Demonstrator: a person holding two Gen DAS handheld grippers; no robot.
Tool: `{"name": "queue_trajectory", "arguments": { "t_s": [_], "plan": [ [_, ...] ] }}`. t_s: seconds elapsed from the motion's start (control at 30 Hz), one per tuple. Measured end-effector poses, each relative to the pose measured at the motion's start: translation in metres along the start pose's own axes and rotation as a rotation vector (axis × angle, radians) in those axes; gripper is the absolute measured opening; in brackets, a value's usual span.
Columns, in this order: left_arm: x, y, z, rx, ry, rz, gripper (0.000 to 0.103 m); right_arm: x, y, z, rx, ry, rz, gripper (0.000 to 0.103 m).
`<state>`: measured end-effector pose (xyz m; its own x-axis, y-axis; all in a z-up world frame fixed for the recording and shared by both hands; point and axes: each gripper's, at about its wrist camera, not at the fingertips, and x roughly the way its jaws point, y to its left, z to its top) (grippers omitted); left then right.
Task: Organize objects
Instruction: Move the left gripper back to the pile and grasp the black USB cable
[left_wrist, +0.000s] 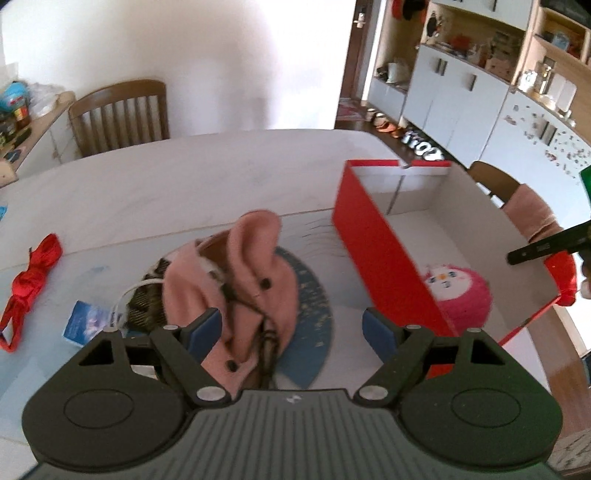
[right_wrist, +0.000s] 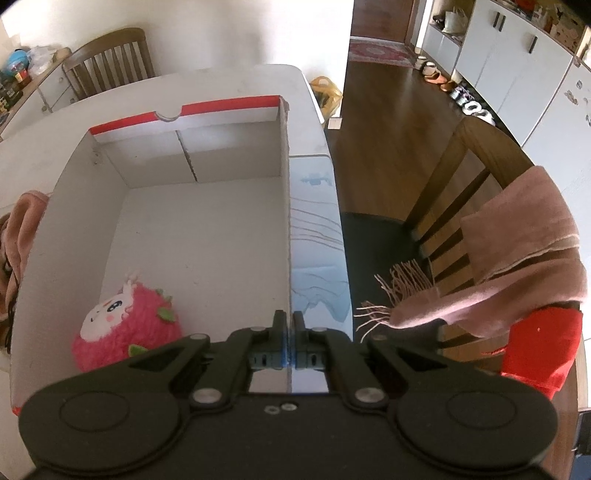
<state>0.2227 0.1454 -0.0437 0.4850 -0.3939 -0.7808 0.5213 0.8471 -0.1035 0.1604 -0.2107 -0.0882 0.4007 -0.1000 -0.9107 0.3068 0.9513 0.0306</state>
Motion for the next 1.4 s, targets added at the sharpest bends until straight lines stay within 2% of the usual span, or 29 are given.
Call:
{"name": "queue_trajectory", "arguments": {
  "t_s": [0.23,0.43,0.6,0.7,0.8,0.93,1.0,1.17,1.27,1.33,1.37,1.4],
  "plan": [
    [0.029,0.018,0.004,0.011,0.0,0.062,0.083,0.001,0.003,0.0,0.003,0.006,-0.003,0.008],
    [0.073,0.038,0.018,-0.035,0.065,0.093,0.083,0.002,0.004,0.0,0.013,0.015,-0.004,0.011],
    [0.096,0.046,0.025,-0.027,0.104,0.123,0.083,0.003,0.005,0.0,0.014,0.014,-0.003,0.014],
    [0.105,0.056,0.025,-0.062,0.127,0.146,0.083,0.003,0.006,-0.001,0.012,0.015,-0.002,0.014],
    [0.107,0.06,0.026,-0.092,0.136,0.131,0.083,0.002,0.006,-0.001,0.013,0.014,-0.003,0.014],
    [0.095,0.046,0.024,-0.037,0.128,0.173,0.083,0.003,0.006,0.0,0.015,0.012,-0.004,0.014],
    [0.083,0.036,0.019,0.002,0.117,0.155,0.083,0.003,0.006,-0.001,0.017,0.012,-0.002,0.014],
    [0.063,0.017,-0.005,0.051,0.13,0.049,0.083,0.003,0.006,-0.001,0.018,0.011,0.0,0.015],
    [0.063,0.008,-0.019,0.067,0.143,0.037,0.083,0.003,0.006,0.0,0.014,0.012,-0.001,0.015],
    [0.065,0.004,-0.025,0.071,0.151,0.029,0.076,0.003,0.006,0.0,0.015,0.011,0.0,0.015],
    [0.066,0.002,-0.027,0.074,0.156,0.02,0.065,0.003,0.006,0.0,0.016,0.011,0.0,0.015],
    [0.069,-0.001,-0.029,0.08,0.163,0.015,0.059,0.003,0.006,0.0,0.016,0.011,0.0,0.015]
  ]
}}
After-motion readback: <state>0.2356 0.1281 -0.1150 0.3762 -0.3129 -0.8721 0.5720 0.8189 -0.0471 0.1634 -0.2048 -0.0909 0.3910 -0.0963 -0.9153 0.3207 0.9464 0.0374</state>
